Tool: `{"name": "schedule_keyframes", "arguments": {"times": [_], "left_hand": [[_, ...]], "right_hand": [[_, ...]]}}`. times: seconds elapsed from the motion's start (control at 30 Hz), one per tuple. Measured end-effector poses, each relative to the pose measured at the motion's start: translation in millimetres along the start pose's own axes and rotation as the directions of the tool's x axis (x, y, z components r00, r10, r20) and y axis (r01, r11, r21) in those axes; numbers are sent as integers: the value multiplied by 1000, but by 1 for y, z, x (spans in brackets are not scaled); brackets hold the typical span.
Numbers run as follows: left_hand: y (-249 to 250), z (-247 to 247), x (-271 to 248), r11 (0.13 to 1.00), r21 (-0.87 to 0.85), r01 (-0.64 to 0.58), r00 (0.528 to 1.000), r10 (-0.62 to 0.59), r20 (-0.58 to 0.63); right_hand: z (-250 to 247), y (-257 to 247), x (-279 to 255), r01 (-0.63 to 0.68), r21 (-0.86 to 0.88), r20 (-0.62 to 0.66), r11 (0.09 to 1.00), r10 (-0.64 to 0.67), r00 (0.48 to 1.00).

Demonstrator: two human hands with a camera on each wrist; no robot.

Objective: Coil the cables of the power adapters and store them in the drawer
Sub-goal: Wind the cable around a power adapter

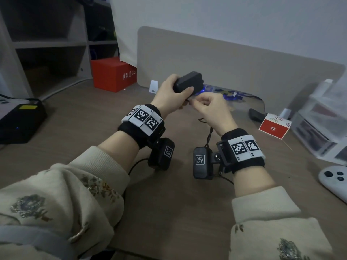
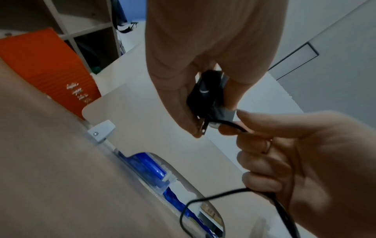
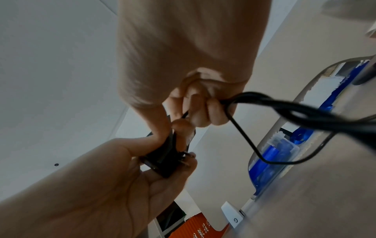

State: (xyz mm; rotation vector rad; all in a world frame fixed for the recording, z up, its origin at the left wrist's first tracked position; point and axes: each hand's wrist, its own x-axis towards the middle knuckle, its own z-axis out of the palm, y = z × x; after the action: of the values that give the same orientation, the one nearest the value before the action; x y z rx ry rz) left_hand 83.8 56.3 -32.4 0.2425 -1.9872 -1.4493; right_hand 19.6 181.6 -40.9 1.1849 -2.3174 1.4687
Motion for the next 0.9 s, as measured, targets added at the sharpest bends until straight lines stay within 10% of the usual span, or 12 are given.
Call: {"name": "schedule_keyframes", "arguments": {"times": [0.23,0.53,0.9], "left_hand": [[5,-17,5,955,297,24,984,-75,161],[18,-31,-4,892,339,299,773,-435,462],[25,-42,-13,942,220,253,615,-332,715]], "right_hand": [[-4,2,2,-1,-64,74,998,6,997],[-20,3,0,59,110,79,992,-68,995],[-21,5,-1,83,203,-33,976,-78,996]]}}
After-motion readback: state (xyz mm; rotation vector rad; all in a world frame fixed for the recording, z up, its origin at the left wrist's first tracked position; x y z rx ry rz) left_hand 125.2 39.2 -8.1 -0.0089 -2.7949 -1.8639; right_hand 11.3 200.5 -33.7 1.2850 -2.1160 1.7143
